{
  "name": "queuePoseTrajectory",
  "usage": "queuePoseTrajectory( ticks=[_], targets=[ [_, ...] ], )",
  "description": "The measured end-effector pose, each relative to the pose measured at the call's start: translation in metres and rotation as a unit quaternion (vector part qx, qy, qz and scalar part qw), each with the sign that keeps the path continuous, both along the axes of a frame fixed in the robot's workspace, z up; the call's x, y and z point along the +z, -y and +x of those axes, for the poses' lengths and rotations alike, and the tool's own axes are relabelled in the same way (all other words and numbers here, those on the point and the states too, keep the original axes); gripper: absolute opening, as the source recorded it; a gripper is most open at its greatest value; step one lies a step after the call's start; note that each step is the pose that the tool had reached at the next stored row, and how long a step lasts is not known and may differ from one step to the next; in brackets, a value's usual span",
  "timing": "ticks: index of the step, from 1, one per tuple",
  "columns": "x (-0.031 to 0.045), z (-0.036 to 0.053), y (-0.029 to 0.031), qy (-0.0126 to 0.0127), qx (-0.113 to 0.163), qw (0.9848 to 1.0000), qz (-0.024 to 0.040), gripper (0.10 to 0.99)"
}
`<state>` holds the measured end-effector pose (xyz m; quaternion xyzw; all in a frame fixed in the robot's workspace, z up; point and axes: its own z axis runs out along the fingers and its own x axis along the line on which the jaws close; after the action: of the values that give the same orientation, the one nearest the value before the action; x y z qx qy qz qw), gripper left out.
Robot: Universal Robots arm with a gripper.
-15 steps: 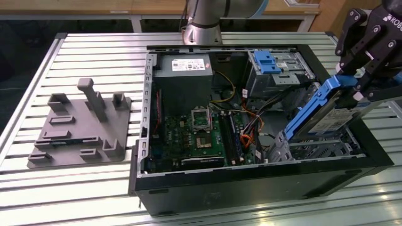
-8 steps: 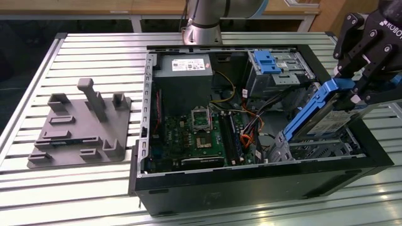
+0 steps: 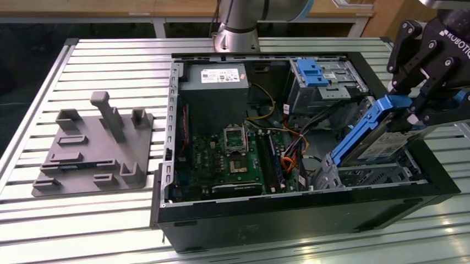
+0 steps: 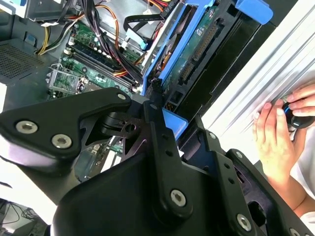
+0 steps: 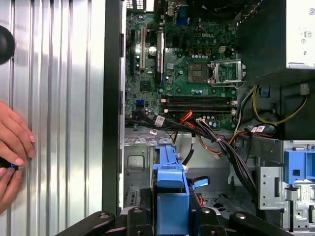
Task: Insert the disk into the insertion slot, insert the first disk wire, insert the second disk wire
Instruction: 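Insert the disk into the insertion slot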
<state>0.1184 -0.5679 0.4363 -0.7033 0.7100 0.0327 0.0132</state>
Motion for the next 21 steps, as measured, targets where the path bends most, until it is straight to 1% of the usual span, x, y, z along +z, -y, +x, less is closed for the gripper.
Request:
queuePoseTrajectory(
  ticks=[17, 19, 20, 21],
  targets=[
    [-0.0137, 0.0, 0.0, 0.0, 0.005, 1.0, 0.0, 0.365],
    [-0.0152, 0.0, 0.0, 0.0, 0.005, 1.0, 0.0001, 0.376],
    [-0.0154, 0.0, 0.0, 0.0, 0.005, 1.0, -0.0001, 0.431],
    [-0.0156, 0.0, 0.0, 0.0, 0.005, 1.0, 0.0, 0.431]
  ],
)
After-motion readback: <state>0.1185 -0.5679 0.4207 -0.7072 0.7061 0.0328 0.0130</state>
